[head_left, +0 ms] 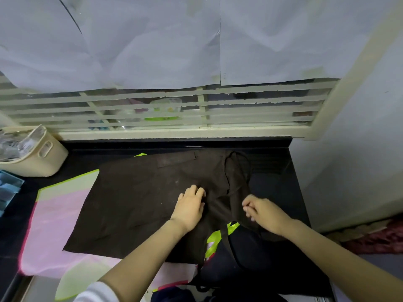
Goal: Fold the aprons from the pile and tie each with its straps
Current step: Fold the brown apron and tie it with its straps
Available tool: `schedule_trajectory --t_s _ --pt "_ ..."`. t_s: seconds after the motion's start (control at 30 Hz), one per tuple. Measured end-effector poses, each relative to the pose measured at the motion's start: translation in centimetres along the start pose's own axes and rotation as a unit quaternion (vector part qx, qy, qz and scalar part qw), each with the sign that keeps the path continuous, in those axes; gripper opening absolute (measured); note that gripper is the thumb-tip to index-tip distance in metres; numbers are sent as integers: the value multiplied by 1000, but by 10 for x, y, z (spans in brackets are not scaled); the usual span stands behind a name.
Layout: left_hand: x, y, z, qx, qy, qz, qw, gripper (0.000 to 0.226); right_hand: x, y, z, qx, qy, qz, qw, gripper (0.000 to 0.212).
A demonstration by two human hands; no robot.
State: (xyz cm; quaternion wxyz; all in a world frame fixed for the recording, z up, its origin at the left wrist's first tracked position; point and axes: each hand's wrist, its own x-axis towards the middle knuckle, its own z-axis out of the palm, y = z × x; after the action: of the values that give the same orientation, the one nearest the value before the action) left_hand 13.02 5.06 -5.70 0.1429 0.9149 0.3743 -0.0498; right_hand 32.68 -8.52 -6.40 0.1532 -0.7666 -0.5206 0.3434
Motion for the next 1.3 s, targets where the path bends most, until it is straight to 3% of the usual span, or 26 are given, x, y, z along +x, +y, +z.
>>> schedule_trajectory --t_s 0.1,0.17,0.33,0.53,0.8,0.97,1.07,1.17,1.3 --pt "17 5 -3 -19 -18 5 1000 40 23 1 -16 52 127 35 990 25" --pt "28 4 -3 -22 -68 -6 997 50 40 4 -27 93 140 84 982 34" --pt "42 -11 6 -14 -168 -51 984 46 77 5 -38 137 100 170 971 52" --pt "60 -11 -2 0 -138 -69 988 37 113 -2 -50 67 69 111 989 64" --pt "115 32 -20 -203 -133 -127 962 43 153 -5 -61 64 -16 118 991 79" --pt "134 41 -14 -223 -121 -162 954 42 158 -6 -58 126 -29 122 984 73" --pt "137 37 -14 -241 -114 -170 949 27 156 -4 -58 181 -34 127 975 65" --pt "136 29 -17 -325 -56 -164 930 10 148 -11 -64 246 -33 106 963 50" --pt "130 20 -29 -394 -4 -165 904 32 141 -15 -74 255 -19 67 964 29"
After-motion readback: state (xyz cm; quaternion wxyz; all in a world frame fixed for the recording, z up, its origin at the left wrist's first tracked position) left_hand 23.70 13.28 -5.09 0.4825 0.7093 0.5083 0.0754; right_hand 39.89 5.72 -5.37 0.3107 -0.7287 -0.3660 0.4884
